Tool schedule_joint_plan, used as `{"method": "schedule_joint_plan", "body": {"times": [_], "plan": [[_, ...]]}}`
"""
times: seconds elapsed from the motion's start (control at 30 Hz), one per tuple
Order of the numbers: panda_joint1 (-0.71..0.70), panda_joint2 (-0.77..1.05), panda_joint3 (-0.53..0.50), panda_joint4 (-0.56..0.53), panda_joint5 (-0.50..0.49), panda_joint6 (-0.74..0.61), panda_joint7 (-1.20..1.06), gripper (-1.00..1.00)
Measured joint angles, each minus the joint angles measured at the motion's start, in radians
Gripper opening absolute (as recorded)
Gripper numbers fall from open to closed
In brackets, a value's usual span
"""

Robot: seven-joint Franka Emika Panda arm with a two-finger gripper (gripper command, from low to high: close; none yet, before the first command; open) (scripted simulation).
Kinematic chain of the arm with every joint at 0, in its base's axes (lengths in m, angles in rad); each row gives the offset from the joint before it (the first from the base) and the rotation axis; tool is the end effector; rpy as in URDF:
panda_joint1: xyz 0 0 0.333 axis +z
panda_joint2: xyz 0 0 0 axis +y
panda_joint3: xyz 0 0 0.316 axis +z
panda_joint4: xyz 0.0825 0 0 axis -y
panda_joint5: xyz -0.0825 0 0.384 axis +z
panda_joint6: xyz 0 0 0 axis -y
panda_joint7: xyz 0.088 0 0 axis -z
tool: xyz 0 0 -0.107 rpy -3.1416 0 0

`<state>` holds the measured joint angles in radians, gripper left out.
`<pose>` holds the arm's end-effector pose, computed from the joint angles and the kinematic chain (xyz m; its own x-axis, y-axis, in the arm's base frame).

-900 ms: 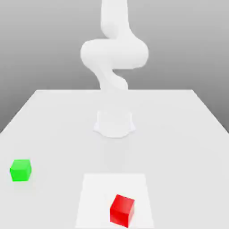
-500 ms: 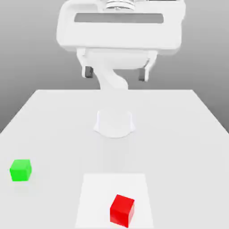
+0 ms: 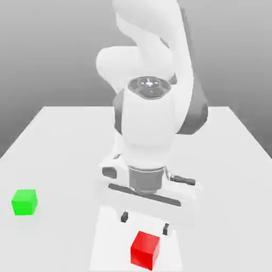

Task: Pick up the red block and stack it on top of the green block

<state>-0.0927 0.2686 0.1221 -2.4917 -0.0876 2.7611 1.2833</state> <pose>0.4707 0.0203 0.1842 0.3837 -0.9235 0.0016 -0.9235 -0.3837 -0.0037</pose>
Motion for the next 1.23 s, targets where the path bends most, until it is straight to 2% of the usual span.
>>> {"method": "schedule_joint_plan", "body": {"times": [0.07, 0.1, 0.33, 0.5, 0.73, 0.9, 0.97, 1.1, 1.13, 1.23], "plan": [[0.016, 0.073, -0.02, 0.01, -0.02, 0.06, 0.016, 0.0], [0.022, 0.098, -0.027, 0.014, -0.027, 0.081, 0.021, -1.0], [0.021, 0.099, -0.026, 0.014, -0.028, 0.082, 0.023, -1.0], [-0.004, -0.057, 0.002, -0.012, 0.023, -0.047, -0.013, -1.0], [-0.19, -0.166, -0.195, -0.079, 0.05, -0.092, 0.085, -1.0], [-0.447, -0.248, -0.326, -0.132, 0.073, -0.117, 0.175, -1.0], [-0.539, -0.244, -0.336, -0.144, 0.095, -0.1, 0.186, -1.0], [-0.529, -0.12, -0.294, -0.143, 0.161, 0.02, 0.146, -1.0], [-0.535, -0.09, -0.284, -0.141, 0.176, 0.048, 0.136, 1.0], [-0.535, -0.09, -0.284, -0.141, 0.176, 0.048, 0.136, 1.0]]}}
